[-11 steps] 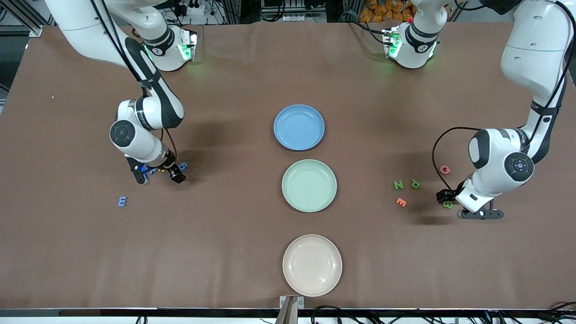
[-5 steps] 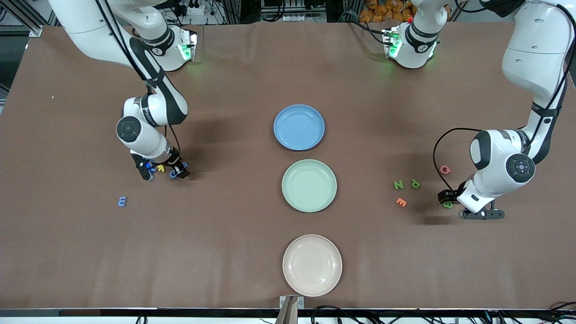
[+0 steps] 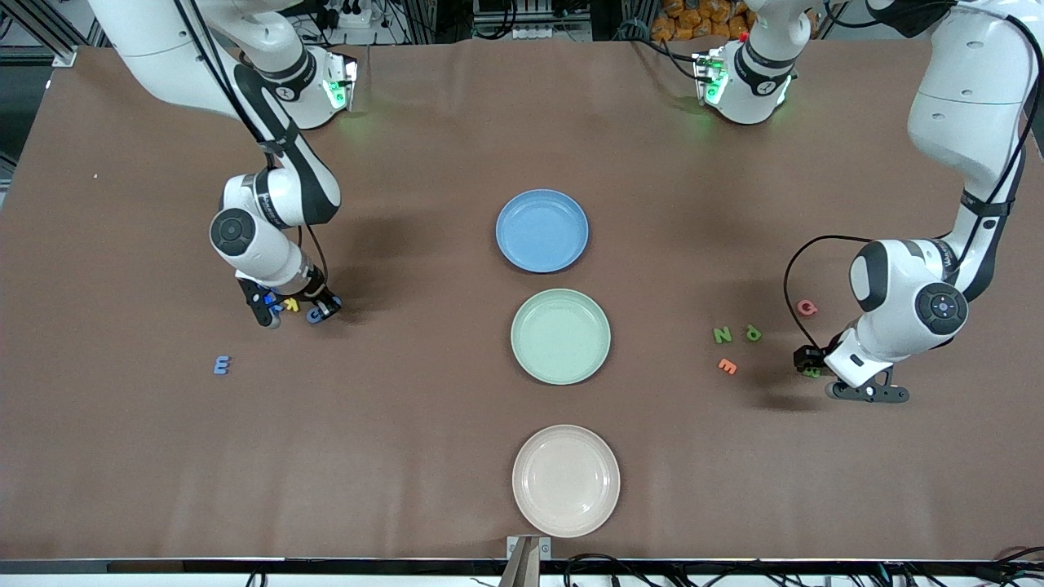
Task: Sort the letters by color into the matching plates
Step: 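Grasp blue g with the right gripper while the left gripper grasps green B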
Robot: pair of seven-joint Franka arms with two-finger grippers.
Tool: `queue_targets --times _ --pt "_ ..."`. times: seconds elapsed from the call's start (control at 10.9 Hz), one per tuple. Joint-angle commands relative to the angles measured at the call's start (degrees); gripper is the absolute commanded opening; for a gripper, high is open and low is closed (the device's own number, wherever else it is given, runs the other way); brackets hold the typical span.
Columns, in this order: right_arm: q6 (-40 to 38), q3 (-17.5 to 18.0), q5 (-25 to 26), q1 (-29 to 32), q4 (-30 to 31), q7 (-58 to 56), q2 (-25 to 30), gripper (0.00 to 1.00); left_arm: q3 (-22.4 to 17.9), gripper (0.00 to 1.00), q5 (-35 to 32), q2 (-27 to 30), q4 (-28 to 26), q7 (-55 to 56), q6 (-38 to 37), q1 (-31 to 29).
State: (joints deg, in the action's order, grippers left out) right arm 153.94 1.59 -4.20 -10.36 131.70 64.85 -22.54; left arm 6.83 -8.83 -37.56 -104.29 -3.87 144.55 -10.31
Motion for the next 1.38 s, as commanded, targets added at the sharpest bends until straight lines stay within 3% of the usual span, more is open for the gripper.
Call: queue_targets --times 0.0,0.28,0.37,0.74,1.01,1.2,1.29 --pt "0.3 0.1 0.0 -0.7 0.6 -3.9 -0.8 0.14 1.2 0.80 1.2 -0.8 1.0 -2.9 0.6 -0.7" --pt "-6.1 0.1 0.0 -0.6 -1.2 -16.6 1.3 0.10 1.9 0.78 0.7 -0.9 0.8 -2.9 0.6 -0.5" --pt "-8.8 0.1 0.0 -0.7 -2.4 -19.3 1.5 0.05 1.9 0.70 0.7 -0.9 0.8 -3.0 0.5 -0.5" --pt "-18.4 2.9 0.2 -1.1 -8.4 -19.9 3.1 0.07 1.9 0.71 1.1 -0.8 0.7 -5.1 0.6 -1.1" --pt "-22.0 4.1 0.7 -4.7 -12.2 -21.3 3.3 0.09 2.0 0.70 1.1 -0.8 0.5 -5.2 0.5 -1.7" --pt "-22.6 4.5 0.8 -8.3 -14.0 -21.3 3.0 0.09 2.0 0.61 1.2 -0.8 0.4 -5.2 0.5 -1.9" --pt "-23.5 4.5 0.8 -10.4 -14.9 -21.3 2.8 0.09 2.1 0.60 1.4 -0.8 0.3 -5.2 0.5 -1.9"
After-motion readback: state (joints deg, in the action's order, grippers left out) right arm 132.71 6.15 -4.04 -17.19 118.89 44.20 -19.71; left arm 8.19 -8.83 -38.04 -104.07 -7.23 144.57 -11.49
